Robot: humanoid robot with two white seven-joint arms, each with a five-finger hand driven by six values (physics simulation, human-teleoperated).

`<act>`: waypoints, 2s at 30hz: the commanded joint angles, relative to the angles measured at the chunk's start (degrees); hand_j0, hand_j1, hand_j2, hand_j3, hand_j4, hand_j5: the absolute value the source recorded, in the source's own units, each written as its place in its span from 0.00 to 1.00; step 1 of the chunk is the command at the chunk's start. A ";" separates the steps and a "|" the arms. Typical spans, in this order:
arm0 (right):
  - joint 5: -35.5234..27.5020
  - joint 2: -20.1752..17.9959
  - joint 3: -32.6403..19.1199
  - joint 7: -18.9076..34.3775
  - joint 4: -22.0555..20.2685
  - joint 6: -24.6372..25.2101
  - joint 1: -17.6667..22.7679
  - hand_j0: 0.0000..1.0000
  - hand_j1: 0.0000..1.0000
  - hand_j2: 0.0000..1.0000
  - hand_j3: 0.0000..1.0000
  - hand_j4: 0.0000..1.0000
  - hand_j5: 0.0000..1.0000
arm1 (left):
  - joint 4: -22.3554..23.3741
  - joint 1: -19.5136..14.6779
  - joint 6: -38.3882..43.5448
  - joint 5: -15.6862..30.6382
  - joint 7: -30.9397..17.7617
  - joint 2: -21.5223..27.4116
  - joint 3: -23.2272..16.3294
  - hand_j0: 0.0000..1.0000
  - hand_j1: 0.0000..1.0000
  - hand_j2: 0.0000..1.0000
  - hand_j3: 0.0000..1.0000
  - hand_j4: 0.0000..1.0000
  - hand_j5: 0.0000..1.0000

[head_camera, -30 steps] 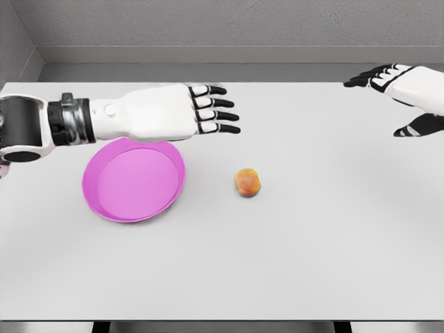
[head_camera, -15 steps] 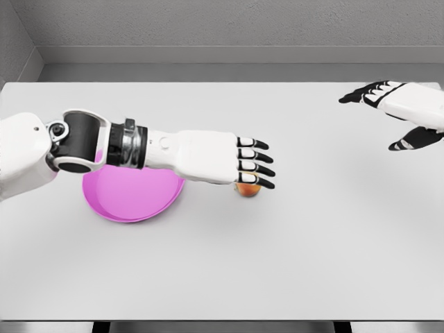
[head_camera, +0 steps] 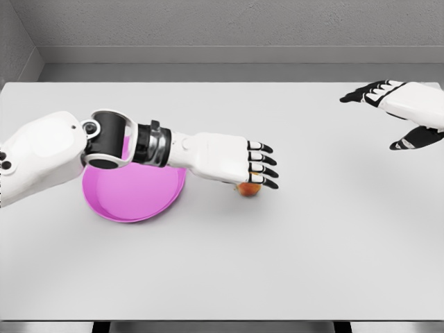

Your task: Put the apple on the plate with both arms

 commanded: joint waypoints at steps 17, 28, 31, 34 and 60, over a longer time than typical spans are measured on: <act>-0.13 -0.12 -0.04 -0.03 0.01 0.09 0.00 1.00 1.00 1.00 1.00 1.00 1.00 | 2.88 -1.41 0.04 -8.51 -3.75 -3.66 -2.89 1.00 1.00 1.00 1.00 1.00 1.00; -0.13 -0.56 -1.09 -0.03 0.10 0.09 0.00 1.00 1.00 1.00 1.00 1.00 1.00 | 4.20 -1.41 0.04 -8.95 -8.76 -4.98 -3.68 1.00 1.00 1.00 1.00 1.00 1.00; -0.13 -0.64 -1.35 -0.03 0.10 0.09 0.00 1.00 1.00 1.00 1.00 1.00 1.00 | 4.82 -1.41 0.04 -8.86 -9.99 -5.77 -3.68 1.00 1.00 1.00 1.00 1.00 1.00; -0.13 -0.64 -1.35 -0.03 0.10 0.09 0.00 1.00 1.00 1.00 1.00 1.00 1.00 | 4.91 -1.41 0.04 -8.78 -9.99 -6.38 -3.51 1.00 1.00 1.00 1.00 1.00 1.00; -0.13 -0.56 -1.18 -0.03 -0.34 0.09 0.09 1.00 1.00 1.00 1.00 1.00 1.00 | 7.81 -1.49 0.04 -9.57 -12.45 -9.29 -3.77 1.00 1.00 1.00 1.00 1.00 1.00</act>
